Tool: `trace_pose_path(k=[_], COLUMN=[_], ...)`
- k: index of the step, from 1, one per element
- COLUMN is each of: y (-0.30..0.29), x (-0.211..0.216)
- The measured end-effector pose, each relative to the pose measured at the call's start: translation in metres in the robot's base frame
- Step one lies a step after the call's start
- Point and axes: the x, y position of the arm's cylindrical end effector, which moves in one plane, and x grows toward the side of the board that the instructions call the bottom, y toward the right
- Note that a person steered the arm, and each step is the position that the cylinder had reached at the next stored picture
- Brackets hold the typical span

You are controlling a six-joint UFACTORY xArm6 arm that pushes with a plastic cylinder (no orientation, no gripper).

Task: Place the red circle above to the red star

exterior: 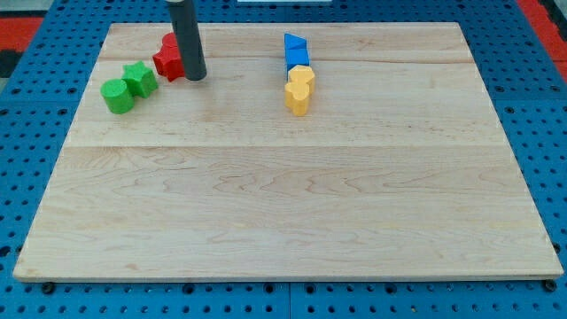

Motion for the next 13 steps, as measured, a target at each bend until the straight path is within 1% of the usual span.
trace_pose_path(k=[1,2,3,7,8,9,10,11,13], y=[-0.009,0.014,0.025,-0.043,-0.05,-0.002,0.044,0.05,0.004], x=[-0.005,-0.008,-0.027,-0.031,-0.031,-0.031,-0.043,-0.067,-0.068])
